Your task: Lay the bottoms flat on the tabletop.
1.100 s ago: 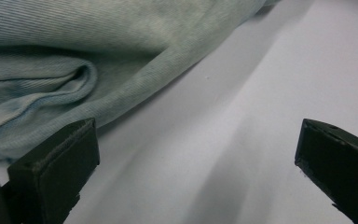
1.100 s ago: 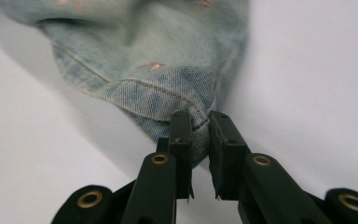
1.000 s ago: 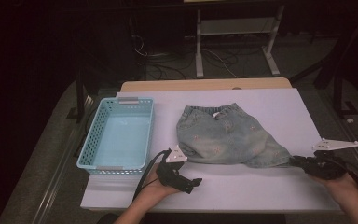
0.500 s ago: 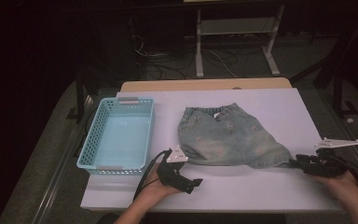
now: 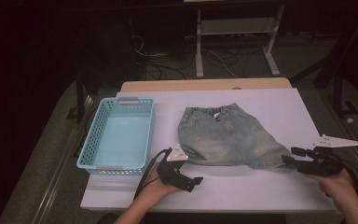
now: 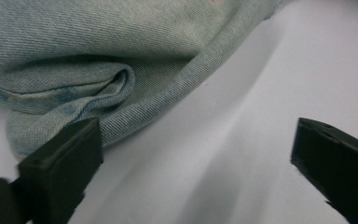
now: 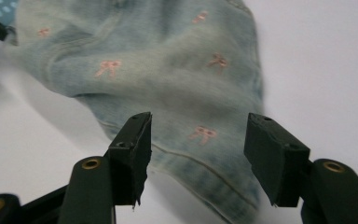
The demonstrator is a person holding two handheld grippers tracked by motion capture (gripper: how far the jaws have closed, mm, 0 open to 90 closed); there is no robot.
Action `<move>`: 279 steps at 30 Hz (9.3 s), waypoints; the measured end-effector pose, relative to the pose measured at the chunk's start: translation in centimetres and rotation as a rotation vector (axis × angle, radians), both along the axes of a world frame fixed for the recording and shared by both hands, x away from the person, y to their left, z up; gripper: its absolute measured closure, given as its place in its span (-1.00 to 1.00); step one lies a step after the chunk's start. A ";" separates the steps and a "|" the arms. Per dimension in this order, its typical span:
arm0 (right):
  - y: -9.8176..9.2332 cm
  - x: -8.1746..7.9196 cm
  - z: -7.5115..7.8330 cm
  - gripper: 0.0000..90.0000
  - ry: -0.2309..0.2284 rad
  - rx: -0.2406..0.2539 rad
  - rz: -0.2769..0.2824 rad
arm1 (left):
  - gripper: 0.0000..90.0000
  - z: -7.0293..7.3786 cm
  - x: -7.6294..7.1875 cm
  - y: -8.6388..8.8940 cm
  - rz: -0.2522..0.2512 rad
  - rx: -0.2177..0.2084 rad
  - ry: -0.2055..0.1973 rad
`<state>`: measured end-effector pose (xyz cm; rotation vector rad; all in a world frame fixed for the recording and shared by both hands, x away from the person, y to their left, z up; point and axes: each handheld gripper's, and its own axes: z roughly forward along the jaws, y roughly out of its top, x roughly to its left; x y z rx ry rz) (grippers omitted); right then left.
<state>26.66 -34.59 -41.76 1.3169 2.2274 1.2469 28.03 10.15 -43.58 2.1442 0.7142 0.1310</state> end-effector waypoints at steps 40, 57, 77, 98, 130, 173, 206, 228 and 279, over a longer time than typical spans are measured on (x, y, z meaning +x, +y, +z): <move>5.2 -1.5 -1.5 -0.21 0.028 -0.019 0.285 | 0.42 6.2 11.1 -5.2 -0.026 -0.084 -0.040; 4.8 -1.3 -1.7 -0.22 0.033 -0.022 0.269 | 0.84 2.2 13.8 -8.5 -0.020 0.048 0.020; 4.9 -1.2 -1.8 -0.22 0.036 -0.028 0.269 | 0.55 2.7 14.3 -8.5 -0.014 0.096 -0.033; 4.7 -1.2 -1.9 -0.23 0.038 -0.026 0.264 | -0.17 0.7 19.0 -7.6 0.030 0.221 0.047; 4.5 -1.1 -2.0 -0.22 0.038 -0.034 0.258 | 0.99 3.3 23.4 -6.3 0.189 0.133 -0.148; 4.8 -1.0 -2.0 -0.22 0.039 -0.034 0.272 | 0.69 0.3 20.6 -8.5 -0.025 0.271 -0.017; 4.6 -1.0 -2.0 -0.22 0.038 -0.026 0.269 | 0.79 0.8 23.9 -8.7 0.096 0.266 -0.099; 5.0 -1.1 -1.7 -0.09 0.026 -0.017 0.270 | -0.02 5.3 15.9 -5.6 0.025 0.059 -0.032; 11.2 3.0 -3.3 0.69 0.027 -0.186 0.427 | 0.50 -1.3 3.8 -5.1 -0.113 0.178 -0.093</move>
